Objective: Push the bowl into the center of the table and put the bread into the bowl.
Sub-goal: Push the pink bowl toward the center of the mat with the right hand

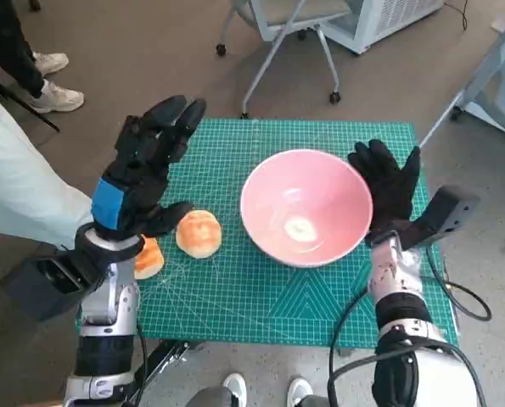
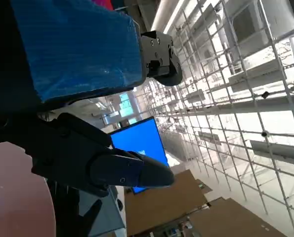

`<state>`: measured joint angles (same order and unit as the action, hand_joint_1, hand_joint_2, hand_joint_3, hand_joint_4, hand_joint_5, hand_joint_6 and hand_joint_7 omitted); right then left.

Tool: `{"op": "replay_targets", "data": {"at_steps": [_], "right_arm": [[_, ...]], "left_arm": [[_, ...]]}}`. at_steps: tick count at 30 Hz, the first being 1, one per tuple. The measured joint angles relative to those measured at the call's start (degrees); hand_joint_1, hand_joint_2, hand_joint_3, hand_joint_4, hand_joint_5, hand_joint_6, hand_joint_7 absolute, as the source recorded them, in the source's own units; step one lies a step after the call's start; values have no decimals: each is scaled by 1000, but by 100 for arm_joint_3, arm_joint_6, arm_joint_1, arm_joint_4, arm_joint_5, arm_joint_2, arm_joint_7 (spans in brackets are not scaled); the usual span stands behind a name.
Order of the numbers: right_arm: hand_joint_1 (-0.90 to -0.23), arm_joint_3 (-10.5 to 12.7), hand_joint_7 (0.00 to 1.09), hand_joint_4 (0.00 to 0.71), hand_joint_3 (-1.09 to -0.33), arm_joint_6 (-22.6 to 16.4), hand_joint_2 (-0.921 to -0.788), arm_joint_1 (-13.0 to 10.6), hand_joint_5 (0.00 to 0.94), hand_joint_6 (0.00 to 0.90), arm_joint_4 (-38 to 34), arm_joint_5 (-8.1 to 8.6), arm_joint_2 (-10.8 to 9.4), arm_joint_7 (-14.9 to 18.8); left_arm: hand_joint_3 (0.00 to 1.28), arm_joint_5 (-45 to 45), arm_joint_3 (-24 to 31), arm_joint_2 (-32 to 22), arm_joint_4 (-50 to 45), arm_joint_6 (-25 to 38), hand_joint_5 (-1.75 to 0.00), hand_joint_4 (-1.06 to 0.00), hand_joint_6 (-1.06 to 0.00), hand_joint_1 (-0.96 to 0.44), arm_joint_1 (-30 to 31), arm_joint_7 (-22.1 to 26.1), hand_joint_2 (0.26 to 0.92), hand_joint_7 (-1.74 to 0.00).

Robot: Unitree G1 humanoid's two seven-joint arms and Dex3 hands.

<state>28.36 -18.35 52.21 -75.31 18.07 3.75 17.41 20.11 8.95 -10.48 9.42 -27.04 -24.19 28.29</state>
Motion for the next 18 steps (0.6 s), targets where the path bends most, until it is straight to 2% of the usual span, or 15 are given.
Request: {"op": "replay_targets", "data": {"at_steps": [10, 14, 18], "right_arm": [[-596, 50, 165, 136, -854, 138, -921, 158, 2, 221, -22, -14, -310, -15], [-594, 41, 163, 136, -860, 182, -921, 201, 1, 223, -26, -32, -334, -23], [-595, 11, 161, 135, -862, 190, -921, 227, 1, 225, -25, -50, -269, -23]], "left_arm": [[227, 0, -3, -25, -155, 30, -28, -236, 1, -571, 45, -47, 921, -580], [226, 0, -2, -43, -166, 31, -21, -227, 1, -564, 58, -45, 921, -558], [225, 1, -1, -57, -166, 32, -17, -223, 1, -560, 100, -37, 921, -545]]}}
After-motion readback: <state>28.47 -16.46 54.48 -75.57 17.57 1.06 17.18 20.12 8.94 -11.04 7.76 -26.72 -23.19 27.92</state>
